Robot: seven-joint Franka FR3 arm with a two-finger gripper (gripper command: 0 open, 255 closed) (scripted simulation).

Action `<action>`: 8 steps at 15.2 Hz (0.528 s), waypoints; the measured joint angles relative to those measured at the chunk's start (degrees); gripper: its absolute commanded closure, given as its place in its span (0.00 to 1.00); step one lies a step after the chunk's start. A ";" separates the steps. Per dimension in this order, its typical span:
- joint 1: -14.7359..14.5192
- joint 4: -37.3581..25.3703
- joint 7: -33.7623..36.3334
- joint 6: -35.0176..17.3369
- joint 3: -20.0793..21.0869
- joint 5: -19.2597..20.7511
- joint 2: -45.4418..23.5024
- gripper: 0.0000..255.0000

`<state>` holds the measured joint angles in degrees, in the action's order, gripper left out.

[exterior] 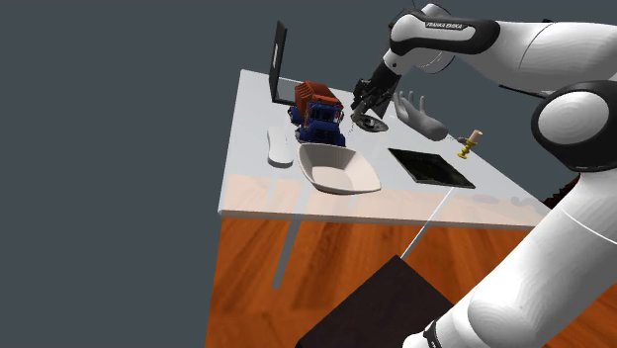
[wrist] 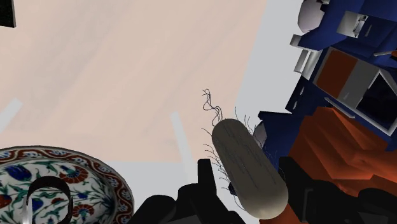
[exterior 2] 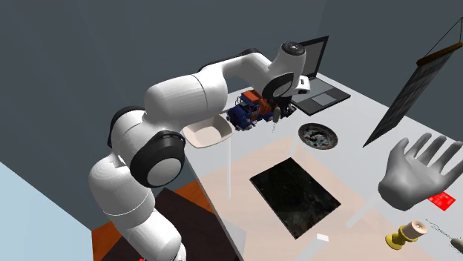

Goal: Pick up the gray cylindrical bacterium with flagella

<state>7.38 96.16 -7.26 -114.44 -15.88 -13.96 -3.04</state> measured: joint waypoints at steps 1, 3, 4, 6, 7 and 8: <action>0.00 -0.01 0.00 0.00 0.00 0.00 -0.01 1.00; 0.00 0.00 0.00 -0.01 0.00 0.00 0.00 1.00; 0.00 -0.02 0.01 0.00 0.00 0.00 -0.02 1.00; 0.03 -0.90 0.14 0.86 -0.03 0.04 -0.09 1.00; 0.06 -1.87 0.31 1.64 -0.05 0.07 -0.27 1.00; 0.09 -2.66 0.42 2.36 -0.07 0.09 -0.34 1.00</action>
<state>7.47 93.50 -6.84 -112.08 -15.95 -13.86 -3.38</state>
